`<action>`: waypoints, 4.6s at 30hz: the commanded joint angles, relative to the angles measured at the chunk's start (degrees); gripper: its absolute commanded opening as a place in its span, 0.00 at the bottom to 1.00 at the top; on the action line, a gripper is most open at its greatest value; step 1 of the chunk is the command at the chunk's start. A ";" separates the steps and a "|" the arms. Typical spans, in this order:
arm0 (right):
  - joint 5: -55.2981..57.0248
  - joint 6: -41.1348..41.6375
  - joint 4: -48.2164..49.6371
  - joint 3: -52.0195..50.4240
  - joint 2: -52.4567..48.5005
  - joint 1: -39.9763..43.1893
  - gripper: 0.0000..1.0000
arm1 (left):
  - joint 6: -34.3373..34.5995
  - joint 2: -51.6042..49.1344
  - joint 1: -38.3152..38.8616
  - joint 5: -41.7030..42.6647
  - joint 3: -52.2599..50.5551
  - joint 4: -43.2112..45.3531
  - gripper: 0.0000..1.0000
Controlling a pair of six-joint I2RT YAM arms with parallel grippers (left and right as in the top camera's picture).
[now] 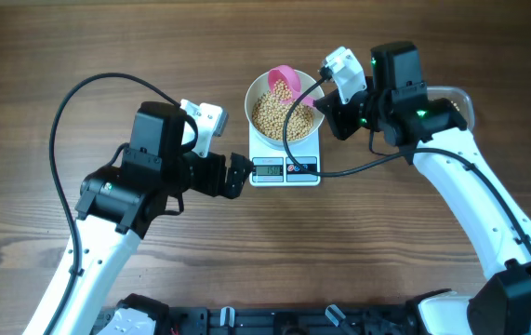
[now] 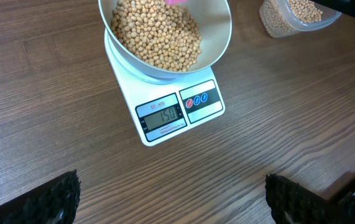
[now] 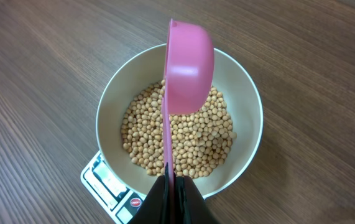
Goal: Scoop item into bowl and weigh 150g on scale
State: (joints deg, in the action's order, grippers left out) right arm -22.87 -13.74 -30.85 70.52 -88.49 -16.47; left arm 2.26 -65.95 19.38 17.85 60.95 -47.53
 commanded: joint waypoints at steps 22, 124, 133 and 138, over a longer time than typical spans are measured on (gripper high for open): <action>-5.03 12.41 1.11 0.09 1.36 0.66 0.04 | 0.31 0.35 -0.37 0.52 0.02 0.15 1.00; -6.43 40.26 -22.49 0.09 -4.04 43.01 1.00 | 0.31 0.35 -0.37 0.52 0.02 0.15 1.00; 0.22 39.26 -25.70 0.09 4.57 43.01 1.00 | 0.31 0.35 -0.37 0.52 0.02 0.15 1.00; 0.20 38.95 -28.68 0.09 10.64 42.99 1.00 | 0.31 0.35 -0.37 0.52 0.02 0.15 1.00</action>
State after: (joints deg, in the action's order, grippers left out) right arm -24.16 26.68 -57.84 70.52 -82.26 26.76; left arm 2.26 -65.95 19.38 17.87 60.95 -47.53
